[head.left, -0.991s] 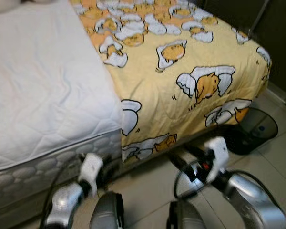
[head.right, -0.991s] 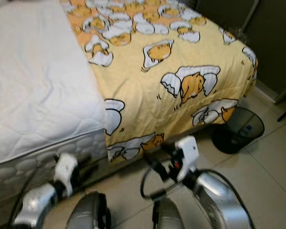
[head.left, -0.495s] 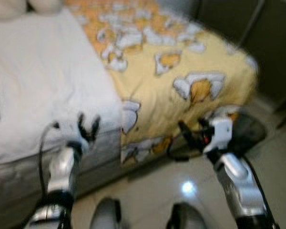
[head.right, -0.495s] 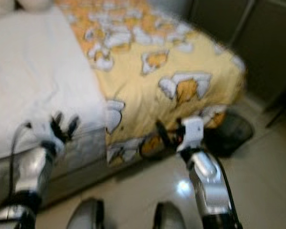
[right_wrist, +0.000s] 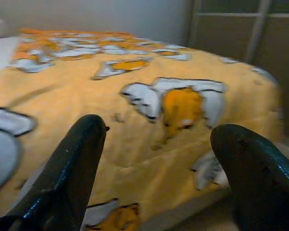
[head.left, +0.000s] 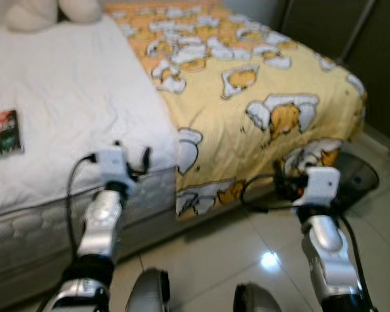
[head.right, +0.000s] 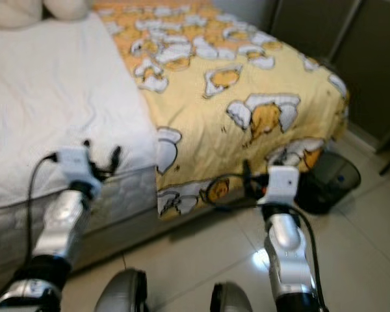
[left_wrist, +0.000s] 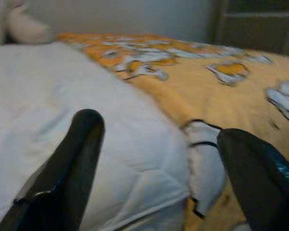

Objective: Clean up the room

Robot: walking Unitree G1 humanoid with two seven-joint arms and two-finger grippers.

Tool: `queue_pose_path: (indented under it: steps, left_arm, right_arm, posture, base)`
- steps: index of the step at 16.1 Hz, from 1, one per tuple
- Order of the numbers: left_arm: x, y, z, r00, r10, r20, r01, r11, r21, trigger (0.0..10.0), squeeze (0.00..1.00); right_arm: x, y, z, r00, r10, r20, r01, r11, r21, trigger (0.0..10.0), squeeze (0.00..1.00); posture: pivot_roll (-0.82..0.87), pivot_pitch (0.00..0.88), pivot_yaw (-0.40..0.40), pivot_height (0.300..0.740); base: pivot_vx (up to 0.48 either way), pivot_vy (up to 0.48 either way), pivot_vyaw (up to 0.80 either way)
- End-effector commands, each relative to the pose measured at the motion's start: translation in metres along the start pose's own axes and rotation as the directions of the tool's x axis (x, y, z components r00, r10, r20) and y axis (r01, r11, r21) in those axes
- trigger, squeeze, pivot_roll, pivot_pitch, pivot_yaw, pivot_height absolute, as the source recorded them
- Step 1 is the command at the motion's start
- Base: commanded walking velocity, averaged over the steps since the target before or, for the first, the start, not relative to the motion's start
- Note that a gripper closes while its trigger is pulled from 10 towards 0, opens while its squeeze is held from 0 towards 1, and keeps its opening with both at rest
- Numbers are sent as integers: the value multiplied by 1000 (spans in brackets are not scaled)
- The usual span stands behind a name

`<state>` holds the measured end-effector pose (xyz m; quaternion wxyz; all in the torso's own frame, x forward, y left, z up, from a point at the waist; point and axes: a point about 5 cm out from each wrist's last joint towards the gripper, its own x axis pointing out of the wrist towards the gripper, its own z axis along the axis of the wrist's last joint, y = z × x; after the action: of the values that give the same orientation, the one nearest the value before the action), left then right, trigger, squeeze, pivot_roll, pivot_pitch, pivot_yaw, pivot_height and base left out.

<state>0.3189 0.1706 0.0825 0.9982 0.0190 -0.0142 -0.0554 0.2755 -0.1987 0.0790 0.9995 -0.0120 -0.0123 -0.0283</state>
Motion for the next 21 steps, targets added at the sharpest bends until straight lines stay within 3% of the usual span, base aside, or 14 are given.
queue_pose_path:
  steps: [1, 2, 3, 6, 8, 9, 13, 17, 21]
  left_arm:
    - [3, -11, 5, 999, -48, 12, 47, 996, 70, 10000, 0]
    - [3, -12, 5, 998, -66, 6, 66, 995, 79, 10000, 0]
    - [2, -14, 2, 996, -90, -9, 90, 995, 44, 10000, 1000]
    - [6, -24, 4, 994, -109, -15, 110, 992, 65, 10000, 1000]
    - [9, -31, 4, 991, -128, -27, 130, 989, 65, 10000, 1000]
    - [10, -33, 5, 991, -135, -26, 136, 990, 48, 10000, 0]
    - [15, -38, 8, 989, -146, -14, 146, 989, 35, 10000, 0]
    - [14, -39, 9, 991, -131, 2, 131, 990, -52, 10000, 0]
    - [11, -39, 7, 995, -103, 11, 104, 992, -68, 10000, 0]
  right_arm:
    - [3, -12, 0, 997, -79, -1, 79, 996, -32, 10000, 0]
    - [5, -12, -3, 994, -101, -35, 99, 994, -49, 10000, 0]
    - [5, -8, -3, 997, -70, -19, 70, 998, -11, 10000, 1000]
    - [10, -8, 4, 997, -80, 25, 79, 997, 20, 10000, 1000]
    - [15, -8, 7, 997, -72, 28, 73, 997, -17, 10000, 1000]
    - [17, -9, 10, 997, -73, 33, 73, 997, -23, 10000, 0]
    - [23, 1, 17, 997, -19, 70, 16, 999, 45, 10000, 0]
    - [23, -13, 18, 996, -47, 71, 46, 999, 25, 10000, 0]
    - [23, -20, 18, 997, -46, 64, 46, 999, 8, 10000, 0]
  posture:
    - [-62, 0, 19, 669]
    - [-64, 0, 19, 669]
    - [-70, 0, 26, 669]
    - [-82, 0, 31, 669]
    - [-98, 0, 40, 669]
    - [-104, 0, 44, 669]
    - [-107, 0, 42, 689]
    - [-111, 0, 26, 729]
    - [-97, 0, -3, 740]
  base:
    - [0, 0, 0]
    - [0, 0, 0]
    - [0, 0, 0]
    - [0, 0, 0]
    - [0, 0, 0]
    - [0, 0, 0]
    - [0, 0, 0]
    - [0, 0, 0]
    - [0, 0, 0]
